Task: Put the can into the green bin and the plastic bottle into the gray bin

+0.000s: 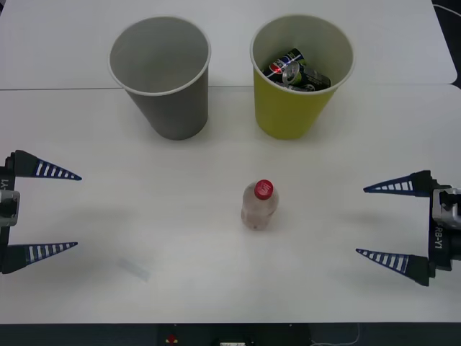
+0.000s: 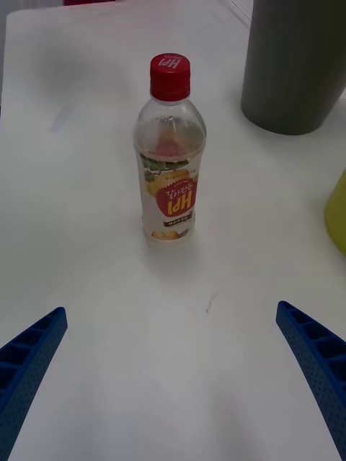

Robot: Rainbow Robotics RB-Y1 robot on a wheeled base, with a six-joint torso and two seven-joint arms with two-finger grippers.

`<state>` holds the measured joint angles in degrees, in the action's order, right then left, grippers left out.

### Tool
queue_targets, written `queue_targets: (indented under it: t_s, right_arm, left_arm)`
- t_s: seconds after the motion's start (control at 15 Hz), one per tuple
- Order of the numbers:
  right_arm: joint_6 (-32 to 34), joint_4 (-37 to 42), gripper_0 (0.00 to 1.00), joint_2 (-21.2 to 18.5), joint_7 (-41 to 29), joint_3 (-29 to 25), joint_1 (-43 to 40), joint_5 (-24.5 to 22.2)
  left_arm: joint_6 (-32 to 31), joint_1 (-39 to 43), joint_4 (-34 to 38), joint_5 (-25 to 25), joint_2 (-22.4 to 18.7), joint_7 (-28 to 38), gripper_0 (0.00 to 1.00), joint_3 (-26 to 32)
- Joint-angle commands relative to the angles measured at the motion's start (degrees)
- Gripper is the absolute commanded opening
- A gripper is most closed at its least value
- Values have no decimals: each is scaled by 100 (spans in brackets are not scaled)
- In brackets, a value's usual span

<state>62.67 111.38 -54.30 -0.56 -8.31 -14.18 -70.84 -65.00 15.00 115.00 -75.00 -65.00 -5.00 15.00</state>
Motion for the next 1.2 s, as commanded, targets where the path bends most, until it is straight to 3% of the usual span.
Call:
queue_targets:
  t_s: [0.07,0.53,1.0,1.2]
  right_arm:
    - [-1,-108,100,376,170,128,91,0]
    - [-132,-600,100,1035,618,594,381,18]
    - [-1670,-617,100,1132,961,1736,486,132]
    - [-1961,-776,100,1413,1005,2035,653,132]
  left_arm:
    - [0,0,0,0,0,0,100,0]
    - [0,0,0,0,0,0,100,0]
    - [0,0,0,0,0,0,100,0]
    - [0,0,0,0,0,0,100,0]
